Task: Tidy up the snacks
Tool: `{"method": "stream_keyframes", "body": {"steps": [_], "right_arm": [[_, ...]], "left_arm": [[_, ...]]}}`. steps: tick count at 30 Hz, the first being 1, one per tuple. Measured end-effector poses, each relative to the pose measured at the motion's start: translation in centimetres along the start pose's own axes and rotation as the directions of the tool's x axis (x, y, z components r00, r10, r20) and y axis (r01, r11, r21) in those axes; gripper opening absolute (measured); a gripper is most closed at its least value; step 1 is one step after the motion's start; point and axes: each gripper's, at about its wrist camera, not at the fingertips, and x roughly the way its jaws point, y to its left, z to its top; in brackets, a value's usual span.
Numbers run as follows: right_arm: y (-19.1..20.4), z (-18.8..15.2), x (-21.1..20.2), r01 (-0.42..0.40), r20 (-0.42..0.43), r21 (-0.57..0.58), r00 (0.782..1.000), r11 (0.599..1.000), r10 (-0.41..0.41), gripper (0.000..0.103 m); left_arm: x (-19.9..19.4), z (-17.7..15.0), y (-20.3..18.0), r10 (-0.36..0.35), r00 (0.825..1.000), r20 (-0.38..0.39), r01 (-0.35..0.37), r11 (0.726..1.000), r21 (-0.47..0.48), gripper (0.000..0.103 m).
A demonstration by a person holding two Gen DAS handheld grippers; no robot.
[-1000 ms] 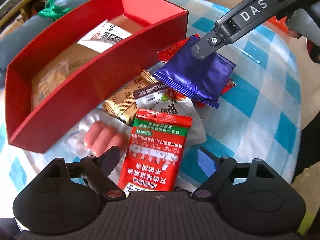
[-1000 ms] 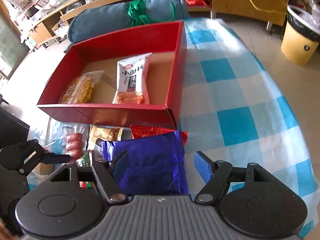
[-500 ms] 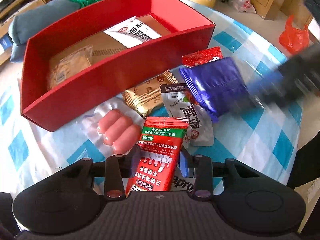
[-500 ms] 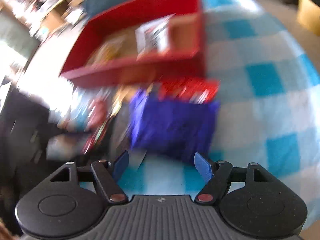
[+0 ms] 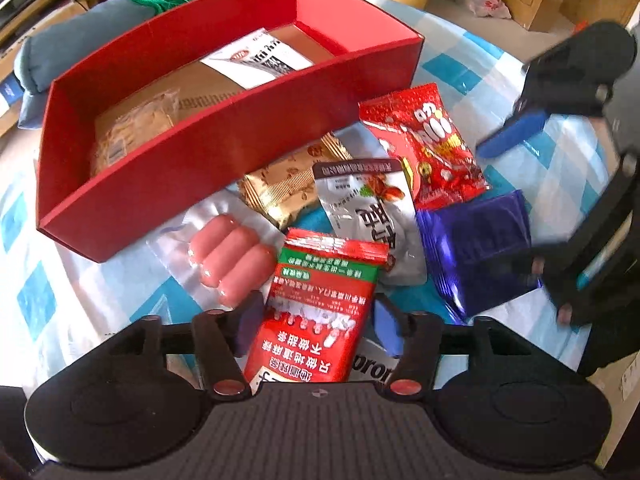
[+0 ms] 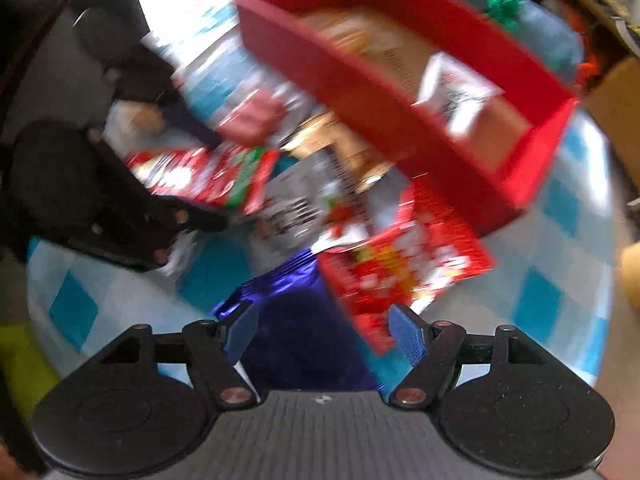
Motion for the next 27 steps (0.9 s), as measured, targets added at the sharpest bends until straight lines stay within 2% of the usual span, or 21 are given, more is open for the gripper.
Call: {"method": "stream_keyframes", "body": {"steps": [3, 4, 9, 12, 15, 17, 18, 19, 21, 22, 24, 27], "right_arm": [[1.1, -0.9, 1.3, -0.062, -0.042, -0.036, 0.997, 0.997, 0.061, 0.067], [1.3, -1.2, 1.6, -0.068, -0.056, -0.043, 0.996, 0.997, 0.066, 0.072], [2.4, -1.3, 2.8, -0.035, -0.077, -0.126, 0.997, 0.991, 0.025, 0.078], [2.8, -1.3, 4.0, -0.038, -0.075, -0.119, 0.997, 0.992, 0.029, 0.1], [3.6, -1.7, 4.4, -0.009, -0.054, -0.093, 0.999, 0.996, 0.004, 0.1], [3.5, -2.0, 4.3, 0.002, -0.057, -0.052, 0.998, 0.999, -0.005, 0.099], [3.6, -2.1, 4.2, 0.006, -0.056, -0.028, 0.998, 1.0, -0.008, 0.094], [3.7, -2.3, 3.9, 0.013, -0.051, -0.017, 0.999, 1.0, -0.014, 0.083], [4.0, -2.6, 3.0, 0.007, -0.041, 0.016, 0.999, 1.0, -0.007, 0.067], [4.1, -2.8, 2.6, 0.015, -0.039, 0.034, 0.999, 0.999, -0.014, 0.067], [4.5, -3.1, 2.1, 0.019, -0.028, 0.053, 0.999, 0.998, -0.018, 0.067], [4.9, -3.9, 1.4, 0.032, 0.008, 0.106, 0.999, 0.994, -0.033, 0.067]], "left_arm": [[0.5, -0.3, 0.1, -0.004, 1.0, -0.019, 0.004, 1.0, 0.013, 0.073], [0.6, -0.3, 0.1, -0.008, 1.0, -0.024, 0.009, 1.0, 0.017, 0.073], [1.1, -0.5, -0.7, -0.012, 0.999, -0.044, 0.014, 0.998, 0.064, 0.085], [1.5, -0.7, -0.9, 0.007, 0.998, -0.063, -0.002, 0.997, 0.081, 0.087], [1.5, -0.9, -0.5, -0.001, 0.997, -0.077, 0.007, 0.997, 0.071, 0.089], [1.5, -1.1, 0.0, -0.013, 0.996, -0.085, 0.017, 0.998, 0.053, 0.09], [1.5, -1.2, 0.0, -0.013, 0.996, -0.084, 0.017, 0.999, 0.047, 0.089], [1.4, -1.3, 0.0, -0.016, 0.996, -0.082, 0.019, 0.999, 0.041, 0.088], [1.3, -1.4, 0.0, -0.018, 0.997, -0.08, 0.02, 0.999, 0.026, 0.083], [1.2, -1.5, 0.0, -0.019, 0.997, -0.076, 0.021, 1.0, 0.018, 0.08], [1.0, -1.4, 0.1, -0.029, 0.997, -0.07, 0.029, 1.0, -0.004, 0.069], [0.3, -1.3, 0.7, -0.029, 0.997, -0.066, 0.027, 0.999, -0.038, 0.066]]}}
